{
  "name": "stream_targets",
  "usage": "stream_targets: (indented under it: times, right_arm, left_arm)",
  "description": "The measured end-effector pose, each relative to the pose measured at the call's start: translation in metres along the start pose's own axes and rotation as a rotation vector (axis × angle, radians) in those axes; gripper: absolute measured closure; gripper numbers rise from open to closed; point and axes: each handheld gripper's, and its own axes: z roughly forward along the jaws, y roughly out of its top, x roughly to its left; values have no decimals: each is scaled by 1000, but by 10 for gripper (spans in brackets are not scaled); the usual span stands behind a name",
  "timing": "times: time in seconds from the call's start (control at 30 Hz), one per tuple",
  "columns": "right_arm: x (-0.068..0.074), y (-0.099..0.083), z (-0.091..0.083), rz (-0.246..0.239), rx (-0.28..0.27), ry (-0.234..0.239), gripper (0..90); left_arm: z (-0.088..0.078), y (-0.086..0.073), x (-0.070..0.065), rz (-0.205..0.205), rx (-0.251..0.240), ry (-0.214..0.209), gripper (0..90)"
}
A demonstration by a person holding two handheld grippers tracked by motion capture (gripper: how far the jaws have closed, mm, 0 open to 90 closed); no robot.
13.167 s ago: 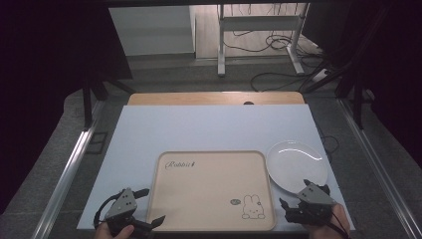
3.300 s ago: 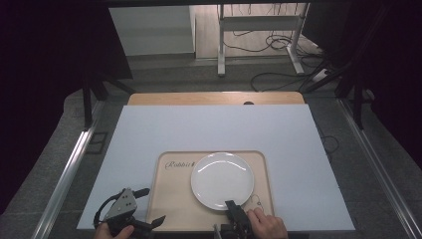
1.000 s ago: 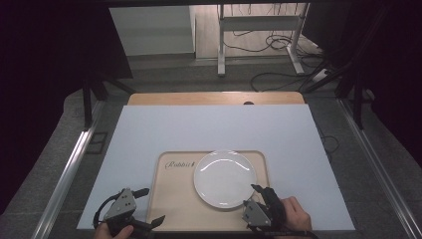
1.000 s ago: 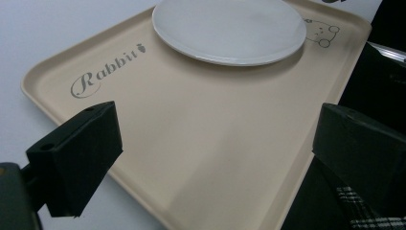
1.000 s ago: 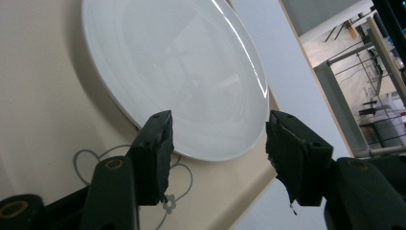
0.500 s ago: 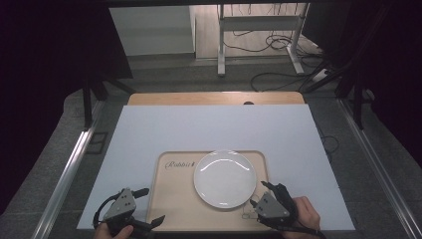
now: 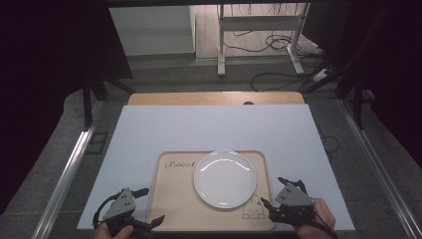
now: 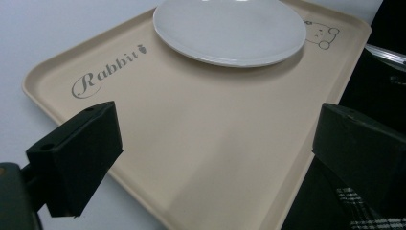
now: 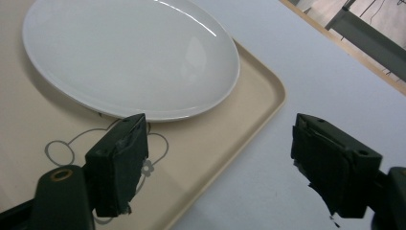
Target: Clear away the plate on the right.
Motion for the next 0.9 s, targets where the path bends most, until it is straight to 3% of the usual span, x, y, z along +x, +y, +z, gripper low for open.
stream_targets:
  times: [0.3, 0.6, 0.9]
  right_arm:
    - [-12, -11, -4, 99, -31, 21, 110]
    - [-22, -21, -11, 185, -61, 19, 96]
    - [-28, -30, -20, 233, -98, 1, 78]
  left_arm:
    - [0, 0, 0, 0, 0, 1, 26]
    - [-1, -1, -1, -2, 2, 6, 26]
    - [-2, -1, -1, -4, 2, 9, 26]
